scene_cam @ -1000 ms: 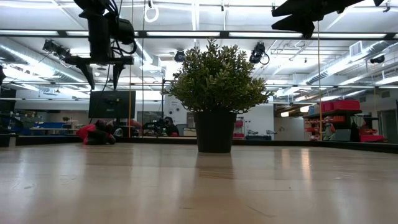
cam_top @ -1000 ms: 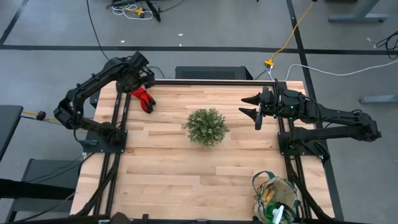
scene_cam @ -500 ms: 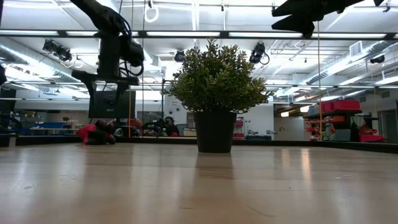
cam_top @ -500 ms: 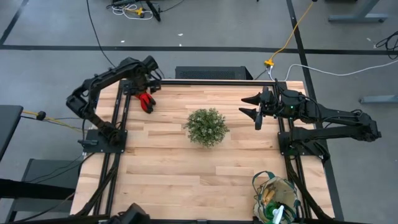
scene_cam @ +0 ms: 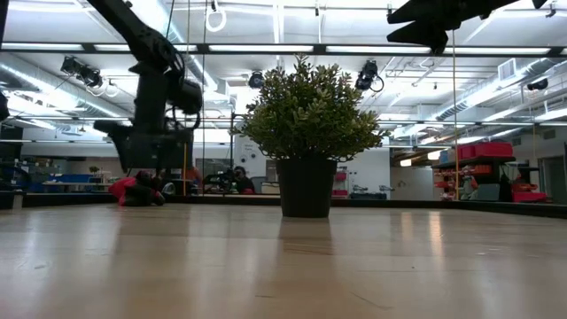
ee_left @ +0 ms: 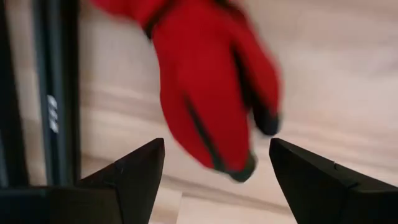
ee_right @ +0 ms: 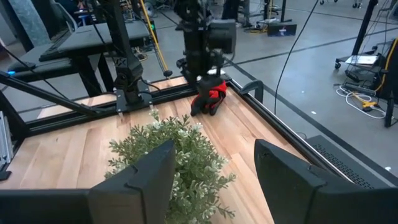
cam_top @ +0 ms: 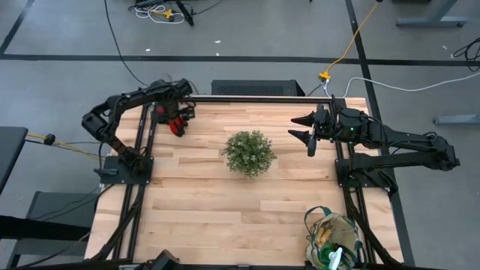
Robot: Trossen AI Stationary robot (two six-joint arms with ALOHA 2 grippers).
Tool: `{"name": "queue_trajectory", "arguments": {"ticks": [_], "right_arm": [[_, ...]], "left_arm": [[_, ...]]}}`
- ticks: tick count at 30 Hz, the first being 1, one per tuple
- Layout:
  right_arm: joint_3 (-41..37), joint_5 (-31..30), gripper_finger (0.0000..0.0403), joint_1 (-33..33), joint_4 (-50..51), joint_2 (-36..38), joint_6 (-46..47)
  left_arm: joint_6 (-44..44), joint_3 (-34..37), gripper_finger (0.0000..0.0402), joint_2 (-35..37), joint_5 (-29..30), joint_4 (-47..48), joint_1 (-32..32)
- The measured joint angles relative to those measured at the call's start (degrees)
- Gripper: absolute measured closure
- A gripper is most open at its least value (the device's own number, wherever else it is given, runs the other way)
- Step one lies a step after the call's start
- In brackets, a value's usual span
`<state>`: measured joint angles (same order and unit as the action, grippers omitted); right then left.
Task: Pick & Place Garden tools in Gardening bag
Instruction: Put the red gloves into the white gardening bag
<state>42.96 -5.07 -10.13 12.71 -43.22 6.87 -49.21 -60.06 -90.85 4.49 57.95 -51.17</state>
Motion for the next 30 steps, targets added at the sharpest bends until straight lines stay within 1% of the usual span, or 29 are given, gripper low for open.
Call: {"name": "queue_trajectory", "arguments": {"ticks": [3, 9, 17, 26, 30], "right_arm": [[0.0, 0.0, 0.0183, 0.0, 0.0, 0.0, -0.4], [0.0, 0.0, 0.0183, 0.0, 0.0, 0.0, -0.1], [0.0, 0.0, 0.0183, 0.0, 0.0, 0.0, 0.2], [0.0, 0.0, 0.0183, 0.0, 0.0, 0.0, 0.1], [0.0, -0.1, 0.0183, 0.0, 0.0, 0.0, 0.1]], "left_arm": [[-0.3, 3.1, 0.0102, 0.1, -1.8, -1.8, 0.1], [-1.2, 6.9, 0.0102, 0.1, -1.8, -5.7, 0.0], [-1.2, 7.2, 0.0102, 0.1, -1.3, -11.6, -0.3], [-1.1, 7.2, 0.0102, 0.0, 1.1, -11.6, -0.5], [-1.0, 7.2, 0.0102, -1.4, 1.3, -11.5, -0.5]]}}
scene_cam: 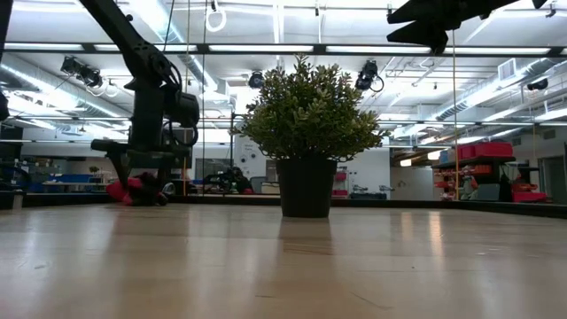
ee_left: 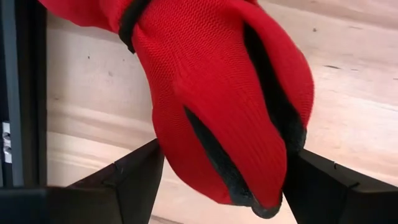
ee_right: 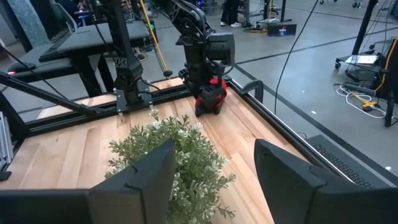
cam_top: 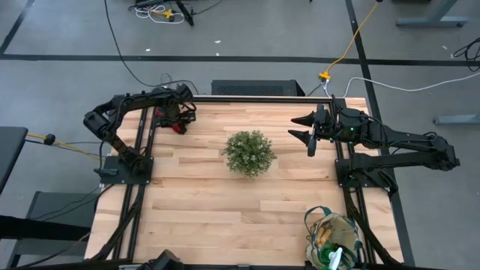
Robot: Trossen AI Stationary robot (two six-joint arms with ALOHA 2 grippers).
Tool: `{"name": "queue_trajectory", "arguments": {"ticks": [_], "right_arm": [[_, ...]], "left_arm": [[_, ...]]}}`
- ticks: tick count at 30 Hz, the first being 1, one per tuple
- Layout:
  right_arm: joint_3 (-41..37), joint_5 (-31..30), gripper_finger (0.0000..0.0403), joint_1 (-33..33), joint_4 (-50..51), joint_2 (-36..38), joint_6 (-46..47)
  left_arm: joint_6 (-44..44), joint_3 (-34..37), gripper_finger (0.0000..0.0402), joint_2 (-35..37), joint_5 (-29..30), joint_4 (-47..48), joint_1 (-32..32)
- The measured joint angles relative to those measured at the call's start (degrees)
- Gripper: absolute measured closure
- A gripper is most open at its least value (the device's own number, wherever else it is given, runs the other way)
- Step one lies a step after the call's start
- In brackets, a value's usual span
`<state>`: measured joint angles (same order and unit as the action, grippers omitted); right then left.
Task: Pick & Place Garden tools in Gardening bag
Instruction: Put the red gloves into the white gardening bag
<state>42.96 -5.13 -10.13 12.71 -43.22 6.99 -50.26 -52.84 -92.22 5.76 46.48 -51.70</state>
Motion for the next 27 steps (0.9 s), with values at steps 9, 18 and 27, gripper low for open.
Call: {"name": "queue_trajectory", "arguments": {"ticks": [9, 18, 27], "right_arm": [[0.0, -0.2, 0.0183, 0.0, 0.0, 0.0, 0.0], [0.0, -1.5, 0.0183, 0.0, -0.1, 0.0, -0.5], [0.0, -1.9, 0.0183, 0.0, -0.3, 0.0, -0.5]], "left_arm": [[0.4, 0.0, 0.0103, -1.6, 0.1, -1.0, 0.2], [0.5, 0.0, 0.0157, -1.6, 0.4, -1.3, 0.2], [1.2, 0.0, 0.0238, -1.6, 0.6, -1.3, 0.2]]}}
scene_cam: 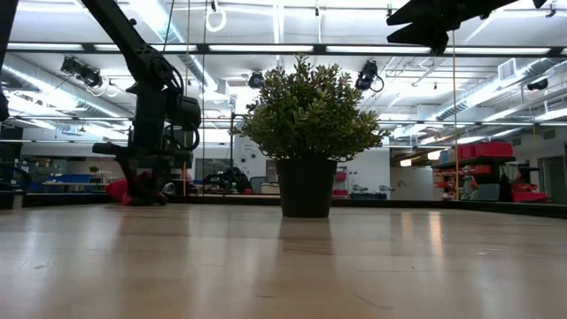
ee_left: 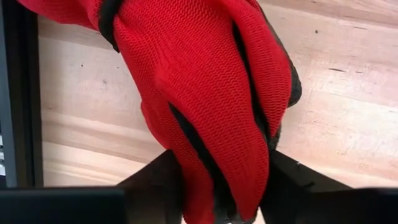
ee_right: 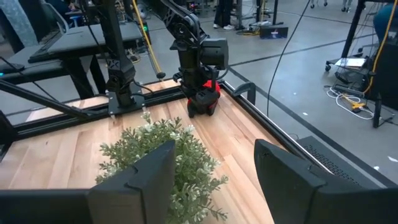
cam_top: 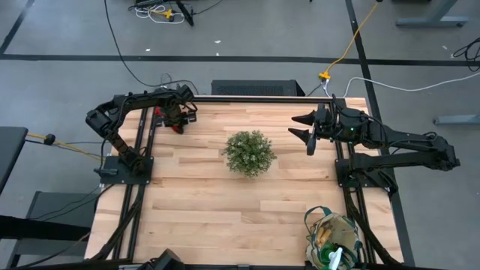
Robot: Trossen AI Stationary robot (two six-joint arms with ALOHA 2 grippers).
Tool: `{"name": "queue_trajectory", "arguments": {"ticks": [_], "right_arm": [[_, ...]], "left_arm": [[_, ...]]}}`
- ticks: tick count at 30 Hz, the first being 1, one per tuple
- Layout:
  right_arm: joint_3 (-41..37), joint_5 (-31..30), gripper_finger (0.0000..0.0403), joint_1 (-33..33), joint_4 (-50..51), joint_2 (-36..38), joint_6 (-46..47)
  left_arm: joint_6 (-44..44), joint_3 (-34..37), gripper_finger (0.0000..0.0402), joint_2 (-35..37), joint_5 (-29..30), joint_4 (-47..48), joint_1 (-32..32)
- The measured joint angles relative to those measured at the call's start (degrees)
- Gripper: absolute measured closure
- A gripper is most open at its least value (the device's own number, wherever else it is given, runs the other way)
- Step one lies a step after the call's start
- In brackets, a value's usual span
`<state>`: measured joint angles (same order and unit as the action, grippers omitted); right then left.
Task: Pick & Place Garden tools in Gardening bag
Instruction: Put the red gloves into the white gardening bag
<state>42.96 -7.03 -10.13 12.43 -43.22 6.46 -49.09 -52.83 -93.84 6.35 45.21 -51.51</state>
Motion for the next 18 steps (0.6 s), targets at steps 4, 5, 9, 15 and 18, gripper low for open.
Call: {"name": "queue_trajectory", "arguments": {"ticks": [4, 5, 9, 15, 18], "right_arm": [[0.0, 0.0, 0.0183, 0.0, 0.0, 0.0, 0.0], [0.0, 0.0, 0.0183, 0.0, 0.0, 0.0, 0.0], [0.0, 0.0, 0.0183, 0.0, 0.0, 0.0, 0.0], [0.0, 0.0, 0.0183, 0.0, 0.0, 0.0, 0.0], [0.0, 0.0, 0.0183, 0.0, -0.2, 0.0, -0.6]], "left_arm": [[0.2, 0.0, 0.0271, 0.0, 0.0, 0.0, 0.0], [0.3, 0.0, 0.0279, 0.0, 0.0, 0.0, 0.0], [0.3, 0.0, 0.0308, 0.0, -0.9, 0.1, 0.0], [1.0, 0.0, 0.0356, 0.1, -3.4, 0.8, 0.0], [1.8, 0.0, 0.0379, 0.1, -5.0, 1.7, 0.0]]}}
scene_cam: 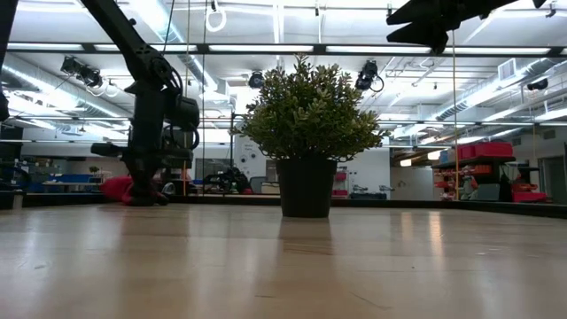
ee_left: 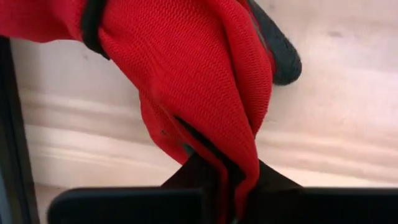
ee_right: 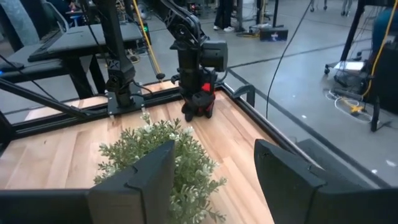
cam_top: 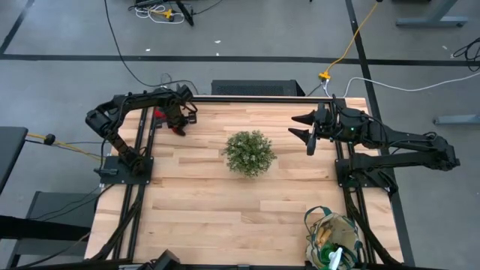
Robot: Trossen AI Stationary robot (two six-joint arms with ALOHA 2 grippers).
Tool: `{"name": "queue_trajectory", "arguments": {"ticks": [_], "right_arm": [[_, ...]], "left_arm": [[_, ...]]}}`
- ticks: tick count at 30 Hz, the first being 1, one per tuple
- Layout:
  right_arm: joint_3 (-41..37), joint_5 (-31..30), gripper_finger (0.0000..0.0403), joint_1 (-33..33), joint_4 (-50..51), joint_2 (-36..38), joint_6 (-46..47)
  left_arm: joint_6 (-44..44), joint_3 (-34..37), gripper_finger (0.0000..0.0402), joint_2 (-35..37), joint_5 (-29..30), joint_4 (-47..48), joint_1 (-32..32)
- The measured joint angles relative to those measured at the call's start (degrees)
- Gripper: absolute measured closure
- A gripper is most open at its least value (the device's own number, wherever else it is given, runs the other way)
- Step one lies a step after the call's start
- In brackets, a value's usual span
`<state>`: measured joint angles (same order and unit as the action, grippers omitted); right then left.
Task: Pick & Place Garden tools in Gardening bag
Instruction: Put the red gloves into the white gardening bag
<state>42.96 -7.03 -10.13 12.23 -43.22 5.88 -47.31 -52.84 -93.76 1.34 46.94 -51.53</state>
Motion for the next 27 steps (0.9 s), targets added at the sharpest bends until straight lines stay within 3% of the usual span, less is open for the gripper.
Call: {"name": "queue_trajectory", "arguments": {"ticks": [14, 20, 27], "right_arm": [[0.0, 0.4, 0.0183, 0.0, -7.0, 0.0, -4.9], [0.0, 0.4, 0.0183, 0.0, -7.2, 0.0, -5.5], [0.0, 0.5, 0.0183, 0.0, -7.2, 0.0, -5.5]], "left_arm": [[2.0, -0.8, 0.0388, 6.1, -6.2, 3.9, 0.4], [3.8, -5.9, 0.0386, 9.9, -8.1, 5.0, 1.3], [8.8, -16.9, 0.0387, 10.3, -10.2, 5.6, 4.3]]}}
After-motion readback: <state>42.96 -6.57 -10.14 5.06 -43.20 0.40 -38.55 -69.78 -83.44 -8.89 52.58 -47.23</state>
